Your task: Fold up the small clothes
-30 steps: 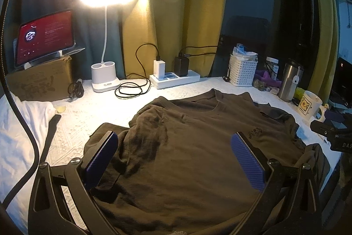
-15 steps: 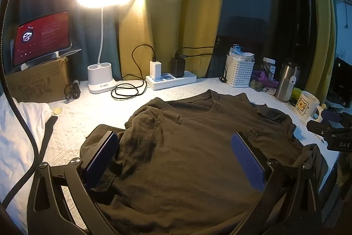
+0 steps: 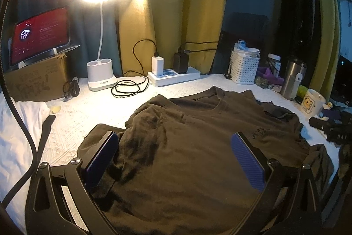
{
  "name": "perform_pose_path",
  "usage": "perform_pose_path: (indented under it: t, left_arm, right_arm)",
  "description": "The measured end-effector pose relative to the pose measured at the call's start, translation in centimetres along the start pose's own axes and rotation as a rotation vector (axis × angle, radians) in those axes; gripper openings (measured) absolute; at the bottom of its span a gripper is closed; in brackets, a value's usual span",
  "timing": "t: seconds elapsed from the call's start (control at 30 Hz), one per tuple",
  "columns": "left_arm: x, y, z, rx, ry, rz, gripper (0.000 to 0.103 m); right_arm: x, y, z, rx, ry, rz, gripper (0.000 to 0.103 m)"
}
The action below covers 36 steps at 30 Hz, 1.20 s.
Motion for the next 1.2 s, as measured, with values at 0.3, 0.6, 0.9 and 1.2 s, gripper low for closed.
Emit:
perform_pose_path:
  t: [0.3,0.6,0.9,1.2]
  left_arm:
    - [1.1,-0.9,-2.7,0.031,-0.038,0.011,0.101]
    - [1.6,-1.1,-4.6,0.075,-0.063,0.029,0.101]
    - [2.4,-1.0,-5.4,0.101,-0.090,0.054,0.101]
    - [2.7,-1.5,-6.4,0.117,-0.090,0.049,0.101]
  right_arm:
    - [-2.0,-1.7,-5.9,0.066,0.011,0.103,0.073]
    - [1.3,-3.1,-10.6,0.124,-0.064,0.263,0.065]
    - [1.3,-4.0,-15.3,0.200,-0.015,0.317,0.026]
    - [-6.2,-5.5,-13.0,0.135,0.065,0.102,0.010]
Point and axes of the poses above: each gripper's, at about its wrist camera, not at the fingertips, and z roughly against the way its jaws point, x to its left, y to its underside, the point moved 1 cm from there along -z, roughly the way its jaws point, and after that the axes turned 1 degree about z, right-handed, at the moved point
